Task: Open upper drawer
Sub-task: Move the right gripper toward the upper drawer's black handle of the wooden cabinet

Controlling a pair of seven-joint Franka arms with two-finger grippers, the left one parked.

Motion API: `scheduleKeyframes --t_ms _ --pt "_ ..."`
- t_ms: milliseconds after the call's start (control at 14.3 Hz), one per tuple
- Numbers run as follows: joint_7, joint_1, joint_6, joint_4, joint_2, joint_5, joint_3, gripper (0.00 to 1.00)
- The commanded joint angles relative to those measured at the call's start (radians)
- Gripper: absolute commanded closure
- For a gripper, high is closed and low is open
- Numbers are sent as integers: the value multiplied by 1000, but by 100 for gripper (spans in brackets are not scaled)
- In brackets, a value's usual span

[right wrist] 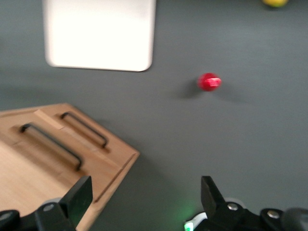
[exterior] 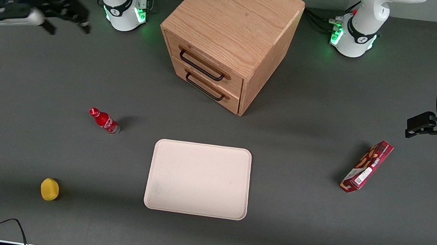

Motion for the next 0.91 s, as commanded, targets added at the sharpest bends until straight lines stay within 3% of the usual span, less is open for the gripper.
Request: scheduleKeyframes --t_ms 0,209,349,628,837 --pt "-56 1 -27 83 76 84 95 0" --pt "-345 1 -14 91 146 105 180 0" --pt "-556 3 -12 82 203 187 184 0" --pt "-607 3 66 54 293 290 217 0" --pt "-607 3 230 -61 307 293 278 0"
